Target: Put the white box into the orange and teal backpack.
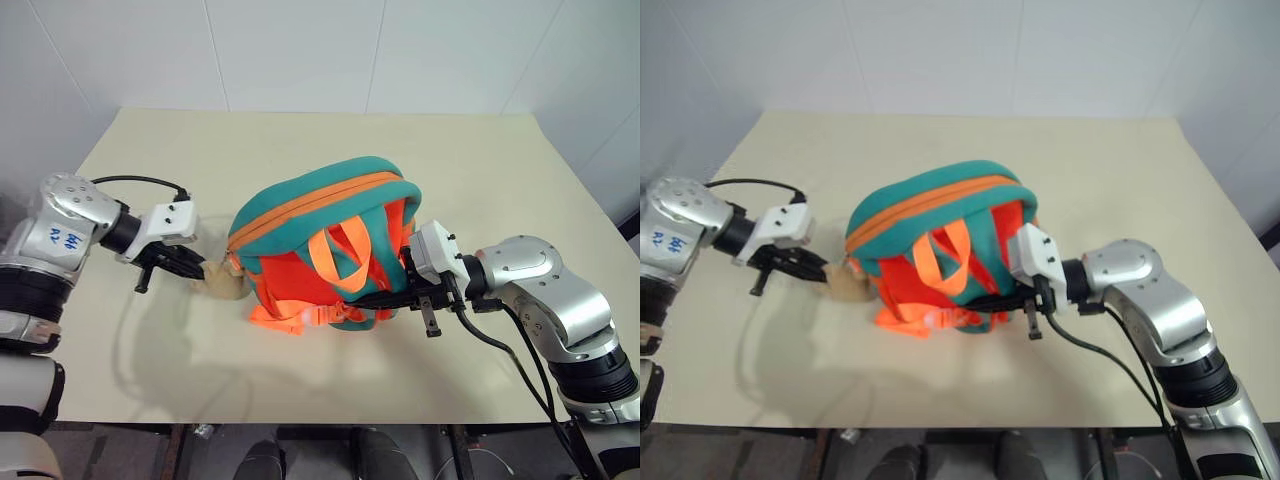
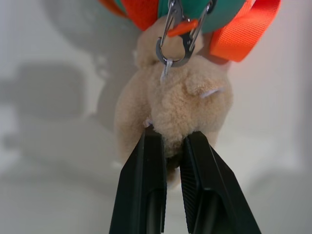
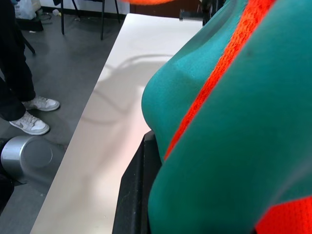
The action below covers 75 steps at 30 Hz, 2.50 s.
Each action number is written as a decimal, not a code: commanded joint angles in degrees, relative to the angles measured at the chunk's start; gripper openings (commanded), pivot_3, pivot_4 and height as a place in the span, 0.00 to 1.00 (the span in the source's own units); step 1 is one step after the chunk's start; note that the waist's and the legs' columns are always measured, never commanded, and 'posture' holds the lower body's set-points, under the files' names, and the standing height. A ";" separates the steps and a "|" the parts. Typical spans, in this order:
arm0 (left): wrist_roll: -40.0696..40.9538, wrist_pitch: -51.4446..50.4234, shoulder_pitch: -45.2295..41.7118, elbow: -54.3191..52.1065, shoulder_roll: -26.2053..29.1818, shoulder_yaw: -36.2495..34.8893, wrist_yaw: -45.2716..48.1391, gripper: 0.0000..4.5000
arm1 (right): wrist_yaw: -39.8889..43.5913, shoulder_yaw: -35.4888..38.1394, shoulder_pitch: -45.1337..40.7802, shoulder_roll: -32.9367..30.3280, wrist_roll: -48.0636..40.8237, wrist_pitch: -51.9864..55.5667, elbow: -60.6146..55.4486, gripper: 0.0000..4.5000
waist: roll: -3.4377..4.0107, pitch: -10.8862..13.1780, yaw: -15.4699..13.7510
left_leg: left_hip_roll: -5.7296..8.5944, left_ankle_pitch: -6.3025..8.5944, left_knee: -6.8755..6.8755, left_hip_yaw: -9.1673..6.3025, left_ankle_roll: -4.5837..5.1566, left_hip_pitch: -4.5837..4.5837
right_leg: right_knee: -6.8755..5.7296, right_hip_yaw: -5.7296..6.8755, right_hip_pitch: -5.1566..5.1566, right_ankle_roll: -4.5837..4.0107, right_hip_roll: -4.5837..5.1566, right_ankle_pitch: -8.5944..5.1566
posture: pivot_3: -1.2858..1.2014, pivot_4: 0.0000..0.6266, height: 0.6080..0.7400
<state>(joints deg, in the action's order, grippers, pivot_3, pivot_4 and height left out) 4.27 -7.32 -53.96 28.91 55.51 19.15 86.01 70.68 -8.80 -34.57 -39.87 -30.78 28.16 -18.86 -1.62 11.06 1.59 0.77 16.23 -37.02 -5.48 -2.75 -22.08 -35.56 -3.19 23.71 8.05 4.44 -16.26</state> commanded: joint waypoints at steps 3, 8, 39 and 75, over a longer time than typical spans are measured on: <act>-1.51 -0.59 -0.69 -0.58 -2.22 0.09 3.12 0.04 | -0.50 0.81 -0.79 0.51 -1.15 0.19 -1.98 0.12 | 0.00 0.00 0.04 | 0.00 0.00 0.01 0.00 0.00 0.00 | 0.00 0.00 0.01 0.00 0.00 0.00 | 0.52 0.24 1.00; 3.29 -6.52 1.16 -7.59 -4.90 -1.55 4.27 0.04 | -0.63 1.03 -0.84 0.49 -1.28 0.52 -2.24 0.12 | 0.00 0.00 -0.39 | 0.02 0.00 -0.02 -0.05 0.00 -0.02 | 0.00 0.01 -0.01 0.01 0.01 -0.01 | 0.52 0.24 1.00; 2.71 -9.85 4.07 -13.16 -8.34 -12.68 -8.16 0.04 | -10.55 4.90 1.42 0.87 -7.74 10.88 -10.88 0.12 | 0.04 -0.02 -1.42 | 0.06 0.00 -0.03 -0.11 0.00 -0.08 | 0.02 0.03 0.02 0.05 0.05 -0.02 | 0.52 0.24 1.00; 17.23 -3.59 7.57 3.33 -0.54 -32.72 -0.46 0.99 | -3.67 41.00 29.82 -25.40 -5.52 11.83 -5.99 0.99 | 0.03 -0.02 -1.46 | 0.04 0.08 -0.02 0.04 0.15 -0.03 | 0.16 0.03 -0.06 0.06 0.07 -0.03 | 0.52 0.24 1.00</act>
<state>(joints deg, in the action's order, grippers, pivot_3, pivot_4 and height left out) 19.51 -13.18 -46.67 31.22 54.72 -11.69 83.58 65.94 27.97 -5.46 -64.63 -37.65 42.33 -25.81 -1.59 11.04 0.13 0.80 16.31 -37.05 -5.40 -2.59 -22.07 -35.40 -3.17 23.63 8.11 4.51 -16.29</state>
